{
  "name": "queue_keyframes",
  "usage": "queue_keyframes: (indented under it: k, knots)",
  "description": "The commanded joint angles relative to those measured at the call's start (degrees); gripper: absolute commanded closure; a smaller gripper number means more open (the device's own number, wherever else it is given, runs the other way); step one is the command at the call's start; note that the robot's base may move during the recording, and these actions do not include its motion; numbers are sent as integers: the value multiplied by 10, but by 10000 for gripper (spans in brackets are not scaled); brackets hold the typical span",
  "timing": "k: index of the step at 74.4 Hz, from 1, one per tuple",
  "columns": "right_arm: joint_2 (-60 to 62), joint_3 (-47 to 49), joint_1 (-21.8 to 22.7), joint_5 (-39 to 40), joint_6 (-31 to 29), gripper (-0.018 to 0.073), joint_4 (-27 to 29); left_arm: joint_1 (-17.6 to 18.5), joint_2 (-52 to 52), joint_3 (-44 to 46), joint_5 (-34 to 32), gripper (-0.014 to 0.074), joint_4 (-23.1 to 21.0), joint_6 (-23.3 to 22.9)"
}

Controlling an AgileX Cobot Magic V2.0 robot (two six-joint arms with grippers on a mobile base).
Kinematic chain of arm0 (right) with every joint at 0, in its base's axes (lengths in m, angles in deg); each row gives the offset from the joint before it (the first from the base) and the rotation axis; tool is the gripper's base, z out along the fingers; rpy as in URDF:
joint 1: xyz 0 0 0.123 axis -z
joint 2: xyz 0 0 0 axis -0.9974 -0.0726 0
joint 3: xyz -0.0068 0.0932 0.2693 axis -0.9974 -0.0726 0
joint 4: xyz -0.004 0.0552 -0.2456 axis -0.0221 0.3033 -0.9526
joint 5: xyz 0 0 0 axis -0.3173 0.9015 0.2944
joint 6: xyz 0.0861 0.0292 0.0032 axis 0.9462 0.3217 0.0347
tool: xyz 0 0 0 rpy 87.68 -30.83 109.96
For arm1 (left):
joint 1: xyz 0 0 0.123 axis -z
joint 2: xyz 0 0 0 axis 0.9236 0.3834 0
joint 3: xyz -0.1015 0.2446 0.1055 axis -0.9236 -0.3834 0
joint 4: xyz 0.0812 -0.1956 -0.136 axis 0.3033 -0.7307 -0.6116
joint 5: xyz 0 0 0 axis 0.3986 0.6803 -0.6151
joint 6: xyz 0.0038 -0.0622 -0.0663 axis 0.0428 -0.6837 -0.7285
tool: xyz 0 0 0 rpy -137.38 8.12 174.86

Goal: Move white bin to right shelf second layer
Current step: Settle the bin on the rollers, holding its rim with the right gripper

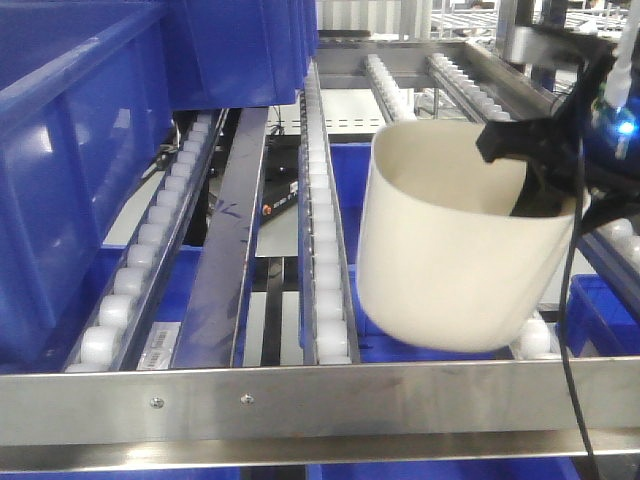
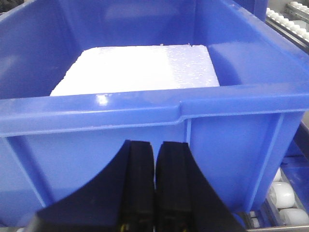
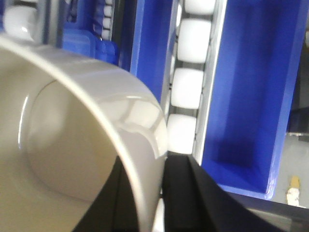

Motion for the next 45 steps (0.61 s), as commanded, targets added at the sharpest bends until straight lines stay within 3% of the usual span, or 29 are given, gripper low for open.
queue_keyframes:
  k: [1,45]
  knots:
    - [30,19,1,17,-4,501,4,2,-8,-21,-50,512,0,-3]
    - [19,19,1,-11,-4,503,-3,2,-8,-21,-50,512,0,-3]
